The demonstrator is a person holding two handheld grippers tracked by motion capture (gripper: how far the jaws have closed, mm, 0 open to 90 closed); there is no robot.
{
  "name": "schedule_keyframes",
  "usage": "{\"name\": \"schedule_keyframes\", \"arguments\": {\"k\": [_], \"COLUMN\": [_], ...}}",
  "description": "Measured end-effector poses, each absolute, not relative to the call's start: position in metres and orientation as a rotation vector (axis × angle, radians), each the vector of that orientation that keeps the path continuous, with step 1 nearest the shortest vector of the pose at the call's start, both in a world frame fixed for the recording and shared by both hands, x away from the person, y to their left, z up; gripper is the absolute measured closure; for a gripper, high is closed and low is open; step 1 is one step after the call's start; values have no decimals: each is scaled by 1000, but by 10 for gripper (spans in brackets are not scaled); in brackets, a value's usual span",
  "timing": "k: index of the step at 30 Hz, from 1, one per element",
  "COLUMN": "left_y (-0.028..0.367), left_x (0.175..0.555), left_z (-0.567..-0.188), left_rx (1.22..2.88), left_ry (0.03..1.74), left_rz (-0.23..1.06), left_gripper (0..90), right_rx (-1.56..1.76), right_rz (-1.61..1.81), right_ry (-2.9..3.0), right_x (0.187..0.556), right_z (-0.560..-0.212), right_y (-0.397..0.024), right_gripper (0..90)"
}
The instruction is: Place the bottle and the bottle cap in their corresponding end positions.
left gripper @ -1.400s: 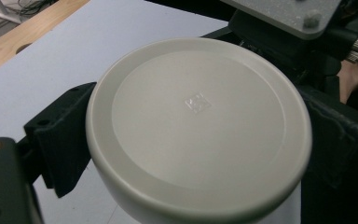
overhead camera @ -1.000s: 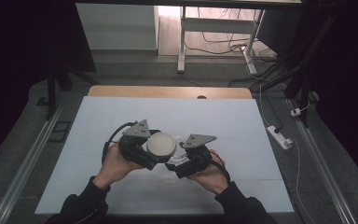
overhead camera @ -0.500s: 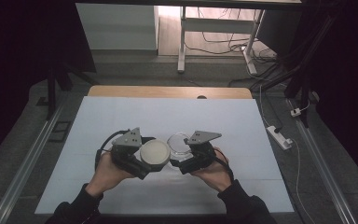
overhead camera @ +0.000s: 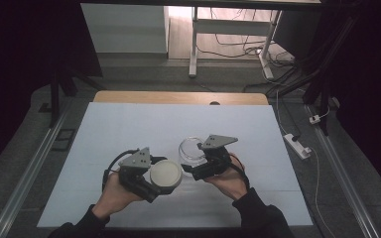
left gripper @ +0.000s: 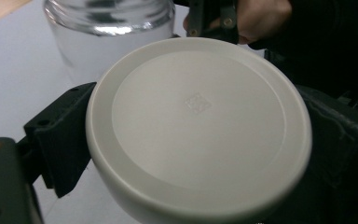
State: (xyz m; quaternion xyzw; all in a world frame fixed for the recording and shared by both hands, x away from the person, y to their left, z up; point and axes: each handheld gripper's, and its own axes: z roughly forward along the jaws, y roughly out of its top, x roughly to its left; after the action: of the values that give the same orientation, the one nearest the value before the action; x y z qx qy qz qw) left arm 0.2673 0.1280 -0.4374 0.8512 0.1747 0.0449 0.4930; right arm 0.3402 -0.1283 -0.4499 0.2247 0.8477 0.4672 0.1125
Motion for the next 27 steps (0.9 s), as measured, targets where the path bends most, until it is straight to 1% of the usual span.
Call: {"name": "schedule_keyframes", "arguments": {"k": [15, 27], "left_y": [117, 100], "left_x": [268, 280], "left_z": [-464, -490], "left_rx": [2064, 2074], "left_ry": [402, 371], "left_rz": [98, 99], "left_gripper": [80, 80], "right_rx": [681, 735], "right_rz": [1373, 1314], "right_ry": [2447, 2440], "right_x": [358, 383], "right_z": [-444, -462], "right_y": [-124, -116], "right_gripper": [67, 67]}}
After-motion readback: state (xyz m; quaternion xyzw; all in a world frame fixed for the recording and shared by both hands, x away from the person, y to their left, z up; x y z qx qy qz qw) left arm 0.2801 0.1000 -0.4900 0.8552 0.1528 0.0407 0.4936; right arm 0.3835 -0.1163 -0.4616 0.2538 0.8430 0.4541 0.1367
